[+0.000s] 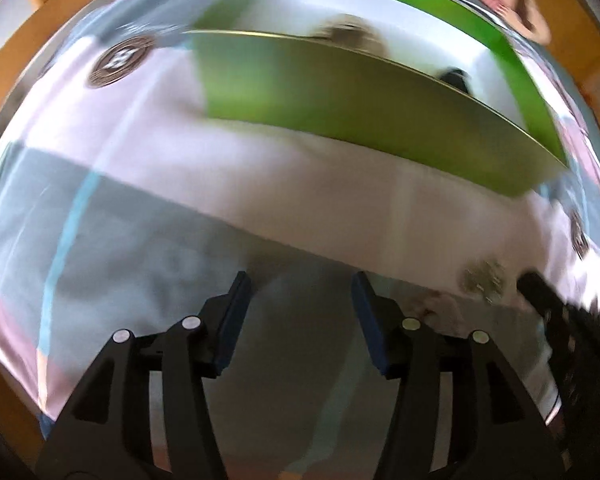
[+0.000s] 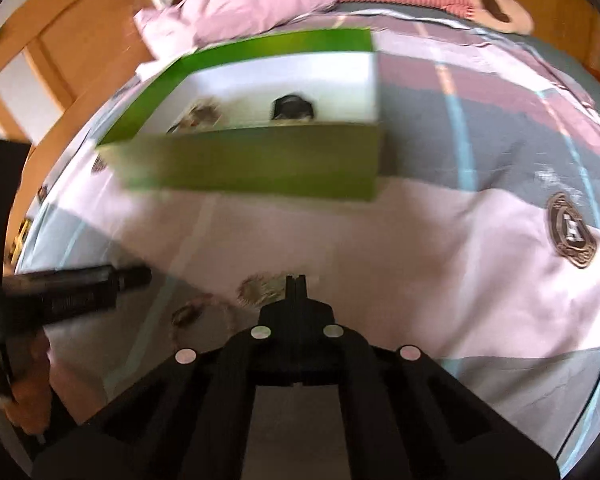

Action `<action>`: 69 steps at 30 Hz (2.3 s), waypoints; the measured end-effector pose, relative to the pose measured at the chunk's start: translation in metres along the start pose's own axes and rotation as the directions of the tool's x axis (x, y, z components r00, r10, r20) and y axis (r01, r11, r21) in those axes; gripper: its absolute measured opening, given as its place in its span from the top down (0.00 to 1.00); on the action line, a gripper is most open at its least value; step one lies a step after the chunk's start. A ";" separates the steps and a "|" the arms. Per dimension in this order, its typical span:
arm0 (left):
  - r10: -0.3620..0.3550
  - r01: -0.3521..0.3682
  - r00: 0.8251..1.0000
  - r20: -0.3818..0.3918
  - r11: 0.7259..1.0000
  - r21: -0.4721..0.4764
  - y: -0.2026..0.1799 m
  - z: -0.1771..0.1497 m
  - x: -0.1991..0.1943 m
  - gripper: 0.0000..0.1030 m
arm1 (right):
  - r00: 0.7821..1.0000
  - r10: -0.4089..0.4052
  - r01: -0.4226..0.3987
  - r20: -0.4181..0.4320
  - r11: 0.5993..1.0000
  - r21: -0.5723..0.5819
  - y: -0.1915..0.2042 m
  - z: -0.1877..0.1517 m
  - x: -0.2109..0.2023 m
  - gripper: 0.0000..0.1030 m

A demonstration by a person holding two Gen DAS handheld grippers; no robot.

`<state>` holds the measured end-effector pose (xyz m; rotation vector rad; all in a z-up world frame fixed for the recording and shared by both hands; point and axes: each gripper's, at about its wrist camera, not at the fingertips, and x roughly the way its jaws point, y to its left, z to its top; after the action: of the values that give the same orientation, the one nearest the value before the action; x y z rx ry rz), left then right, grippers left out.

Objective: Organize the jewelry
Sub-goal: 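Grasp the pink bead bracelet with the left tool while the right tool holds the green charm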

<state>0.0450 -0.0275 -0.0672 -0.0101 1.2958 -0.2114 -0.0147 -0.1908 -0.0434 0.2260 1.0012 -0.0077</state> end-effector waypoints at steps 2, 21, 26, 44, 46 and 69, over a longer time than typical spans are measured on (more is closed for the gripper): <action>-0.059 0.059 0.998 -0.003 0.997 0.046 -0.011 -0.004 -0.003 0.48 | 1.000 -0.012 0.012 -0.012 1.000 0.022 -0.008 -0.001 0.000 1.00; -0.059 0.059 0.998 -0.007 0.998 0.013 -0.003 0.006 0.003 0.73 | 0.997 0.013 -0.008 -0.076 0.998 0.060 -0.015 -0.022 0.011 0.99; -0.031 0.033 0.999 0.017 0.992 -0.119 0.032 0.009 -0.003 0.72 | 0.996 0.016 -0.010 -0.086 0.998 0.067 -0.017 -0.025 0.013 0.99; -0.089 0.096 0.991 0.098 0.992 -0.077 0.036 0.011 -0.024 0.91 | 1.000 0.022 -0.024 -0.019 0.995 -0.094 0.020 0.002 0.014 0.94; -0.128 0.142 0.980 0.154 0.986 -0.083 0.037 0.013 -0.037 0.92 | 0.999 0.038 -0.037 0.014 0.997 -0.066 0.014 0.007 0.001 0.94; -0.153 0.166 0.983 0.099 0.976 -0.144 0.032 0.013 -0.021 0.85 | 0.997 0.072 -0.073 0.006 0.996 0.052 -0.018 0.000 -0.018 0.94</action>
<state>0.0567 0.0060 -0.0482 -0.2518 1.2222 -0.2471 -0.0262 -0.2099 -0.0317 0.3100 0.9889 0.0317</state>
